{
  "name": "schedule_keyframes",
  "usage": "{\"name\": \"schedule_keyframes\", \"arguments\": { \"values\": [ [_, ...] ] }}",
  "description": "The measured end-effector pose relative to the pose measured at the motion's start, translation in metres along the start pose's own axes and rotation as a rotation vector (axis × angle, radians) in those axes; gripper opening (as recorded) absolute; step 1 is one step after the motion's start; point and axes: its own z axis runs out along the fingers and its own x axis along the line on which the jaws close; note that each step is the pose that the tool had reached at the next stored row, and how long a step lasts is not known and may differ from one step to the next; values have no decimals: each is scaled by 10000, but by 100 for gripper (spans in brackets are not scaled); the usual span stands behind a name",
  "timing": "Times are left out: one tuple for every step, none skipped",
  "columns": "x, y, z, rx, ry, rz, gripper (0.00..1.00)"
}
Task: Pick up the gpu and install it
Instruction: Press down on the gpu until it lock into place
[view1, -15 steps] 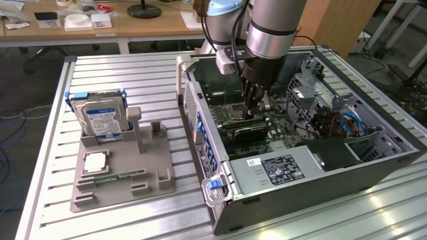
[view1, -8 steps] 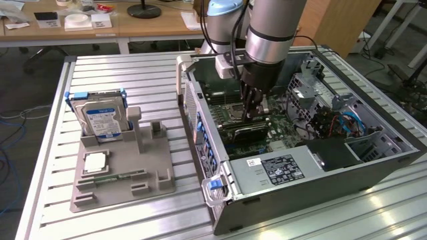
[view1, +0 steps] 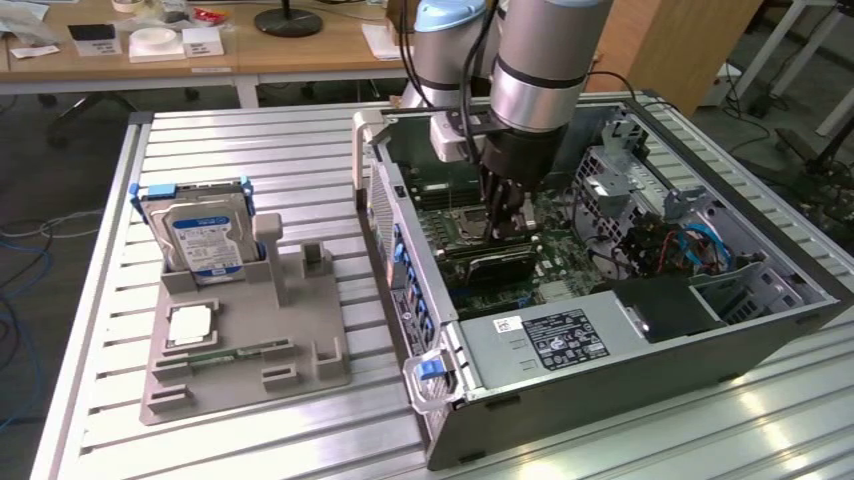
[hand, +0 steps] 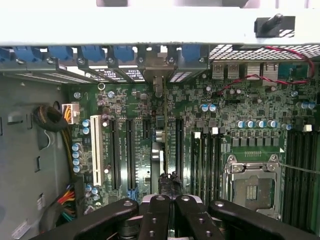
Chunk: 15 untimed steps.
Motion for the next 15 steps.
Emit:
{"name": "schedule_keyframes", "arguments": {
  "values": [
    [0,1,18,0,0,0,10],
    [1,1,32,0,1,0,10],
    [1,2,44,0,1,0,10],
    [1,2,52,-1,2,0,10],
    [1,2,56,-1,2,0,10],
    [1,3,63,-1,2,0,10],
    [1,3,76,-1,3,1,10],
    [1,4,90,0,2,1,10],
    [2,4,99,0,1,1,10],
    [2,4,106,0,1,2,10],
    [2,4,113,-1,1,3,10],
    [2,5,121,0,1,3,10],
    [2,5,129,0,2,3,10],
    [2,5,136,1,0,3,10],
    [2,5,136,-1,1,3,10]
  ]
}}
